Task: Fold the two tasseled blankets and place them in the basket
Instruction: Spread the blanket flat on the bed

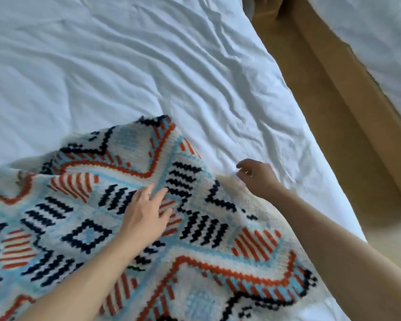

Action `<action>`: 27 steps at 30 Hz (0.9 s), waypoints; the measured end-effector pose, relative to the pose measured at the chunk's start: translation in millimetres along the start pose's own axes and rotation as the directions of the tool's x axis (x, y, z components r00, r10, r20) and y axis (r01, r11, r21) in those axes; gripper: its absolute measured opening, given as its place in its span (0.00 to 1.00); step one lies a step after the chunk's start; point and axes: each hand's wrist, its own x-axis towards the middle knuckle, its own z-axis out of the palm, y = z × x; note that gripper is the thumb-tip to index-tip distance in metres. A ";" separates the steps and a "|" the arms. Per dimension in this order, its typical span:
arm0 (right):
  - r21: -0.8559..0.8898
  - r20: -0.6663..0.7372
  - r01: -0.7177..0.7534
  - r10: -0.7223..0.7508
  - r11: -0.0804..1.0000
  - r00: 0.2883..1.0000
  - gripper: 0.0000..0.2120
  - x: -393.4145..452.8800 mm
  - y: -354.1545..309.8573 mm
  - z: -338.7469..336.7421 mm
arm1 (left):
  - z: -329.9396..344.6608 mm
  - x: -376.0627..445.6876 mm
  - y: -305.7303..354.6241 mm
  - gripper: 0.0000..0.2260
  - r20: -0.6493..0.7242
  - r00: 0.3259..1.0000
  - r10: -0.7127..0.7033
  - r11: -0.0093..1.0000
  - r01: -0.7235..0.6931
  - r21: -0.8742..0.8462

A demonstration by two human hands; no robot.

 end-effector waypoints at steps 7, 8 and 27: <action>0.219 0.426 0.020 -0.114 0.975 0.897 0.10 73.8 -147.2 79.5 | 3.6 55.7 -57.7 0.37 0.063 0.993 -0.101 0.981 0.110 -0.158; 0.304 0.527 -0.026 -0.145 0.952 0.838 0.07 70.7 -160.2 84.5 | 6.5 55.0 -61.3 0.38 0.067 0.996 -0.065 0.987 0.075 -0.146; 0.403 -0.214 -0.112 0.212 0.909 0.953 0.34 121.4 -59.1 -76.3 | -5.7 82.4 -4.8 0.31 -0.058 0.998 -0.005 0.999 0.007 0.038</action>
